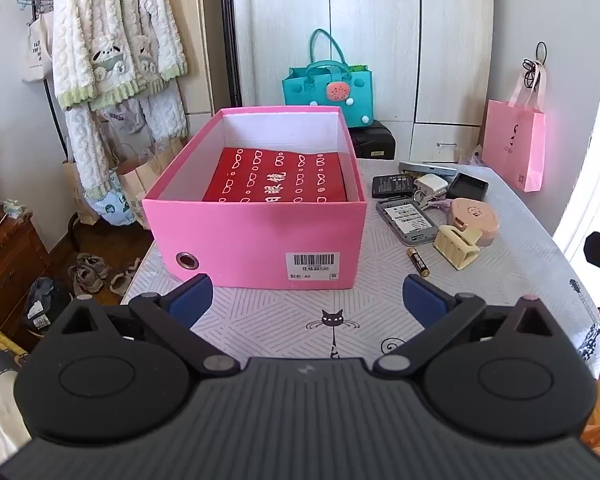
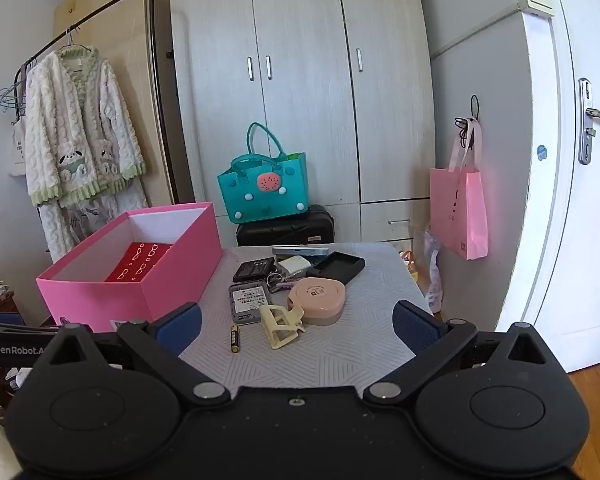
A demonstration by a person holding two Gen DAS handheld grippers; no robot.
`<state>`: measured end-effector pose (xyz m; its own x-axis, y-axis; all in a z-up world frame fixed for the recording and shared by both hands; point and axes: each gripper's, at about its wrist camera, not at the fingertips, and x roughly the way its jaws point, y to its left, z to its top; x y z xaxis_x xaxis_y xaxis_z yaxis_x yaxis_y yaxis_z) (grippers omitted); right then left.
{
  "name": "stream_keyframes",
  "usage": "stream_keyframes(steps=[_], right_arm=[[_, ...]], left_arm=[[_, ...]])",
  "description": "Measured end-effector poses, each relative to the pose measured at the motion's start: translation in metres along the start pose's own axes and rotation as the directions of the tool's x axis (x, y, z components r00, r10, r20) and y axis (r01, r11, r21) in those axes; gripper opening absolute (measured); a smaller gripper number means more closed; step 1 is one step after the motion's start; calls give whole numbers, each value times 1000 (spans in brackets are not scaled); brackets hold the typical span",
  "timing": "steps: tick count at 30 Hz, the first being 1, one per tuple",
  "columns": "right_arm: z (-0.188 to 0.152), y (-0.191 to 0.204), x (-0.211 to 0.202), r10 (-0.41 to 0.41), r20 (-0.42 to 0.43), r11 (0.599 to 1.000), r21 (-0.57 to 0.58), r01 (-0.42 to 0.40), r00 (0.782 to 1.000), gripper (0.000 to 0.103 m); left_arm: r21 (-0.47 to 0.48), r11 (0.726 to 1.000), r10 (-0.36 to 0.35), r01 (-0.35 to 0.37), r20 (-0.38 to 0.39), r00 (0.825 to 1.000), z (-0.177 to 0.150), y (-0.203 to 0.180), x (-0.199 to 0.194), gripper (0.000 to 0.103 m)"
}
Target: Organize rigid objects
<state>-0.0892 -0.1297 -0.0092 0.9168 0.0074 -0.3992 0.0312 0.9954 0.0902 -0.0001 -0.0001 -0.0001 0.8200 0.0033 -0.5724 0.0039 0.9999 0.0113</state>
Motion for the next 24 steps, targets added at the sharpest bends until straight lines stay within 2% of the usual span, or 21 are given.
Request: stream_keyframes(steps=[11,14,24], right_arm=[[-4,-5,2,-10,-5,1000,-1,10,1000,103],[-5,-4,6,-15,-9,1000,-2,15,1000,103],[-6,1,8,-34,-27,999,-32,33,999,103]], left_arm=[[-4,1000,-27,27,-51,998,11,-10,6,101],[7,1000,-20,21,-37,999,-1,-7,7,101],[10,1000,2,-2,-37,999,-2,-5,15,101]])
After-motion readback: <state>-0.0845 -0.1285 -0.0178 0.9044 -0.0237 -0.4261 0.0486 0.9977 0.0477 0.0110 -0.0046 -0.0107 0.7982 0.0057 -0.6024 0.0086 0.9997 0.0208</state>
